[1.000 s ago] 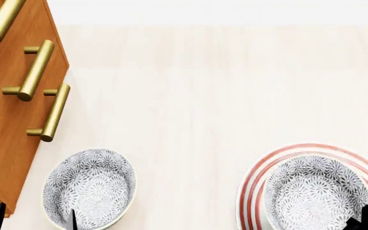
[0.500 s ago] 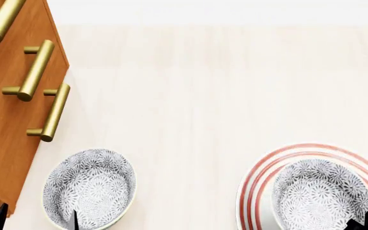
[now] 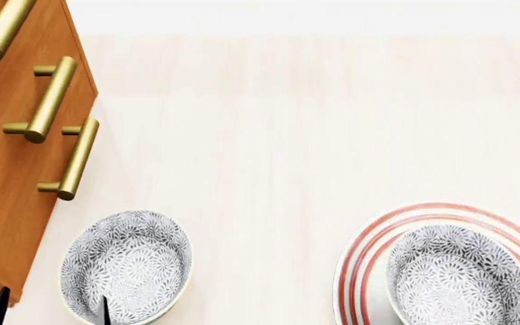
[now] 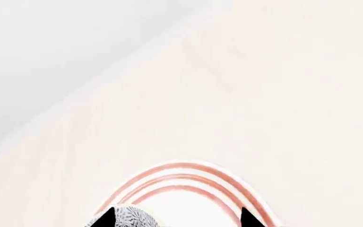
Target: Pick up the bowl and put it in the front on the plate.
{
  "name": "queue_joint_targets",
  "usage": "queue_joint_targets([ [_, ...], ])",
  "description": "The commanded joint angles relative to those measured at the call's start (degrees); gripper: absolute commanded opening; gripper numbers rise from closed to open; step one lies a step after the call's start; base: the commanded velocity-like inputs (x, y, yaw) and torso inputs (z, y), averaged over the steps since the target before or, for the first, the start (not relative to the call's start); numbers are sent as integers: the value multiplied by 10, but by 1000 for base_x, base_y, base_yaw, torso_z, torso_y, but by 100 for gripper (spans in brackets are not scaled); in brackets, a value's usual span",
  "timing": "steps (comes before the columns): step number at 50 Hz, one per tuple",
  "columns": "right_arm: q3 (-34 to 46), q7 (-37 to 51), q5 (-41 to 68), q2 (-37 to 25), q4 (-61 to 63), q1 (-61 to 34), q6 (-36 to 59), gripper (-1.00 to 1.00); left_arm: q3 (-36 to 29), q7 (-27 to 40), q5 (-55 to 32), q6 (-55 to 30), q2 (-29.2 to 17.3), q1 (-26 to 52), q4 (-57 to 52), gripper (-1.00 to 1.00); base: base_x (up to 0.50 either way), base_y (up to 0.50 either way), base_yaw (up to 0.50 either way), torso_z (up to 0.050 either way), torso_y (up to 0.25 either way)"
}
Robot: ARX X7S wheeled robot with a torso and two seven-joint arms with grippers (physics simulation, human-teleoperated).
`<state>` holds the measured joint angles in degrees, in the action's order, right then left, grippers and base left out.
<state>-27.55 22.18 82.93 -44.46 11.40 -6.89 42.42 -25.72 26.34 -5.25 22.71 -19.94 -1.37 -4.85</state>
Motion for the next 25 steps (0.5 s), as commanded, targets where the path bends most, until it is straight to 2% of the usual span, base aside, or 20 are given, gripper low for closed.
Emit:
queue_joint_targets([
  [1, -58, 46, -67, 19, 42, 8, -61, 100, 11, 1, 3, -7, 1, 0, -19, 100, 0, 0, 0, 0, 0],
  [6, -50, 44, -153, 57, 71, 26, -116, 100, 17, 6, 1, -13, -2, 2, -30, 100, 0, 0, 0, 0, 0],
  [8, -34, 63, -241, 74, 83, 36, -157, 100, 19, 9, 1, -16, -3, 2, -34, 100, 0, 0, 0, 0, 0],
  [16, -9, 45, -401, 184, 135, 72, -317, 100, 36, 25, 4, -24, -10, 2, -47, 100, 0, 0, 0, 0, 0],
  [21, 31, 8, -523, 241, 148, 98, -434, 100, 76, 59, 6, -5, -18, -13, -69, 100, 0, 0, 0, 0, 0],
  [25, 51, 1, -550, 265, 125, 94, -464, 100, 118, 94, 20, -4, -33, -37, -101, 100, 0, 0, 0, 0, 0],
])
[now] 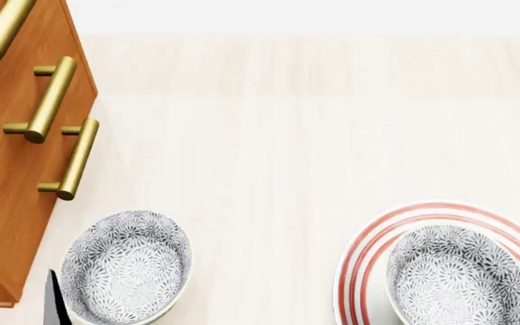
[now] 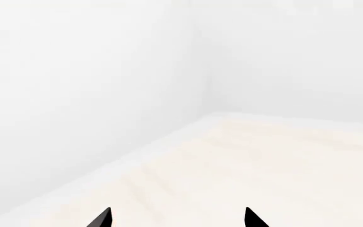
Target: Pick up the bowl and put it in the front on the plate.
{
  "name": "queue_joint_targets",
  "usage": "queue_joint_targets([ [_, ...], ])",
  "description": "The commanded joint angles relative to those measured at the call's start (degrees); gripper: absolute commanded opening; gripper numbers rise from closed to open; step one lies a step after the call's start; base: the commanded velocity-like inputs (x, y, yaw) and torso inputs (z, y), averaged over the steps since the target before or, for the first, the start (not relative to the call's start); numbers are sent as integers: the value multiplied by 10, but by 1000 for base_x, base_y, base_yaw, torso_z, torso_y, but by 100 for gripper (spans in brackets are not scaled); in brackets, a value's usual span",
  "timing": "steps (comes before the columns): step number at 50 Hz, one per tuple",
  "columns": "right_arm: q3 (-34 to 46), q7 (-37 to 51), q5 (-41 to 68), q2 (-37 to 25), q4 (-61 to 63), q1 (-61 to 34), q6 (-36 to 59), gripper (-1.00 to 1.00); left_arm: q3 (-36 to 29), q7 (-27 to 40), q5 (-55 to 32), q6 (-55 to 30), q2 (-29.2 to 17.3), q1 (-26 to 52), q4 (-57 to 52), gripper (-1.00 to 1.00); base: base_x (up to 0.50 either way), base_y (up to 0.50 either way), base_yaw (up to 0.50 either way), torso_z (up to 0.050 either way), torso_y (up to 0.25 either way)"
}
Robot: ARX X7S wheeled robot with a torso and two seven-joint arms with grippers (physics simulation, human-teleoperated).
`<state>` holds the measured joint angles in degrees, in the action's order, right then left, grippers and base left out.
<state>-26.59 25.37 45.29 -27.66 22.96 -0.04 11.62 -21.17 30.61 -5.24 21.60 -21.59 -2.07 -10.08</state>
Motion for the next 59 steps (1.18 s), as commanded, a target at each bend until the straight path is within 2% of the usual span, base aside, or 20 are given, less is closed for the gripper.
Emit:
queue_joint_targets([
  [1, 41, -31, -174, 97, 9, 26, -156, 100, 73, 52, 20, 7, -16, -30, -49, 100, 0, 0, 0, 0, 0],
  [8, 51, -24, -201, 112, -15, 17, -175, 100, 138, 83, 17, 24, -50, -72, -41, 100, 0, 0, 0, 0, 0],
  [17, 56, -7, -220, 115, -26, 3, -171, 100, 144, 82, 13, 46, -56, -92, -27, 100, 0, 0, 0, 0, 0],
  [19, 49, -4, -228, 120, -31, 1, -190, 100, 161, 92, 16, 44, -62, -96, -33, 100, 0, 0, 0, 0, 0],
  [34, 14, 41, -281, 100, 38, -79, -240, 100, 324, 173, 3, -15, -103, -58, -169, 100, 0, 0, 0, 0, 0],
  [36, 15, 30, -324, 97, 51, -79, -296, 100, 344, 182, 19, -13, -106, -57, -187, 100, 0, 0, 0, 0, 0],
  [38, 21, 26, -324, 96, 61, -84, -309, 100, 356, 186, 19, -11, -109, -54, -199, 100, 0, 0, 0, 0, 0],
  [42, 29, 23, -332, 102, 50, -88, -327, 100, 360, 188, 17, -12, -109, -48, -200, 100, 0, 0, 0, 0, 0],
  [50, 48, 16, -344, 123, 13, -82, -368, 100, 312, 178, 27, 7, -94, -28, -158, 100, 0, 0, 0, 0, 0],
  [59, 63, 16, -347, 132, -4, -90, -380, 100, 297, 173, 24, 10, -89, -14, -138, 100, 0, 0, 0, 0, 0],
])
